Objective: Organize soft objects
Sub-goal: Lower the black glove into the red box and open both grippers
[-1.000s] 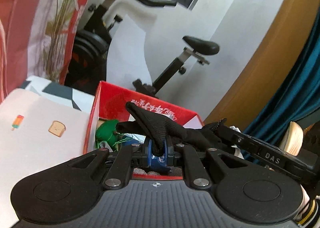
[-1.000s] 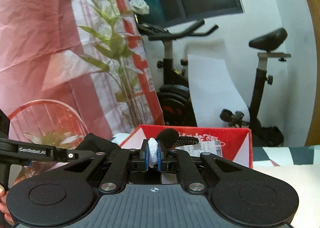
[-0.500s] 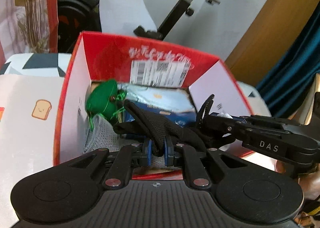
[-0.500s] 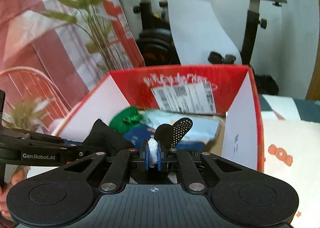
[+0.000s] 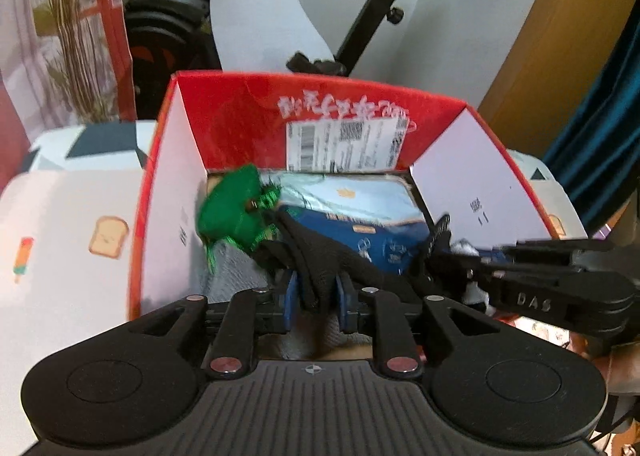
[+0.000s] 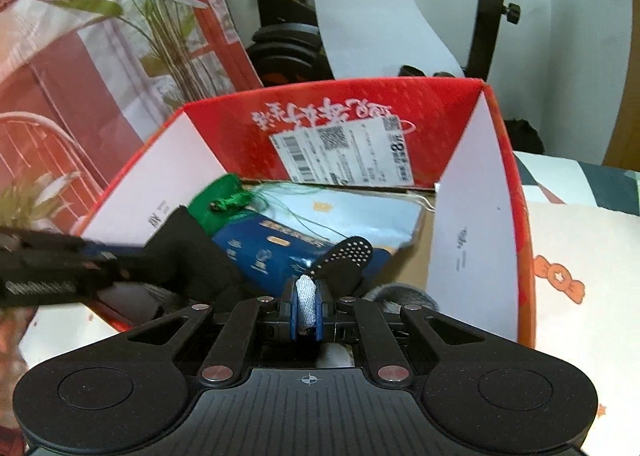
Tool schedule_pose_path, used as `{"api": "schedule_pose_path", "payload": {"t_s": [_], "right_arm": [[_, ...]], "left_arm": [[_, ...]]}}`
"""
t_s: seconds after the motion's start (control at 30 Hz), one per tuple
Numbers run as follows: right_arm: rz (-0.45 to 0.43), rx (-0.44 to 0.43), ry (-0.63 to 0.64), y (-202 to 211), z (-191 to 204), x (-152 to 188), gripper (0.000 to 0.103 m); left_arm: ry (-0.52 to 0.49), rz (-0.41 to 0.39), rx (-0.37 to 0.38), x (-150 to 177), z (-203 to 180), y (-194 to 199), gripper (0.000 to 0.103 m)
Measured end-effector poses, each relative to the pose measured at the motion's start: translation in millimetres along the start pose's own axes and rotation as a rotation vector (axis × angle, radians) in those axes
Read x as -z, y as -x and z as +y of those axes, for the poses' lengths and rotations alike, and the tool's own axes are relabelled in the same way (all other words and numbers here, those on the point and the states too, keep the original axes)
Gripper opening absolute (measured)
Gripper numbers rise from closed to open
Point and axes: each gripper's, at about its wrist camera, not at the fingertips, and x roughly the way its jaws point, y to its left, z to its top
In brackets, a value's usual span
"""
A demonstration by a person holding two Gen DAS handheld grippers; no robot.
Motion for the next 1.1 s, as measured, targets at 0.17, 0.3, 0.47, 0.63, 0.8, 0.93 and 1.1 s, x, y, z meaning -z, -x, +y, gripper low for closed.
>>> {"api": "schedule_pose_path", "payload": {"t_s": [0.17, 0.3, 0.47, 0.63, 0.8, 0.93, 1.1], "right_arm": [[0.017, 0.008, -0.003, -3, 0, -1, 0.008], [0.036, 0.004, -0.021, -7, 0, -4, 0.008], [0.054, -0.003, -0.058, -11, -3, -3, 0.008], [0.064, 0.036, -0.056, -8, -4, -1, 0.009], [0.041, 0.106, -0.02, 4, 2, -1, 0.019], [0.0, 0.147, 0.004, 20, 7, -2, 0.031], [-0.059, 0.157, 0.02, 41, 12, -1, 0.053]], "left_arm": [[-0.029, -0.066, -0.061, -9, -4, 14, 0.04], [-0.029, -0.115, -0.069, -14, -3, 26, 0.04], [-0.044, -0.116, -0.086, -13, -8, 28, 0.04], [-0.056, -0.122, -0.09, -4, -12, 33, 0.04], [-0.071, -0.133, -0.105, 0, -14, 36, 0.041], [-0.067, -0.144, -0.118, 2, -15, 43, 0.048], [-0.063, -0.168, -0.134, 4, -16, 52, 0.065]]}}
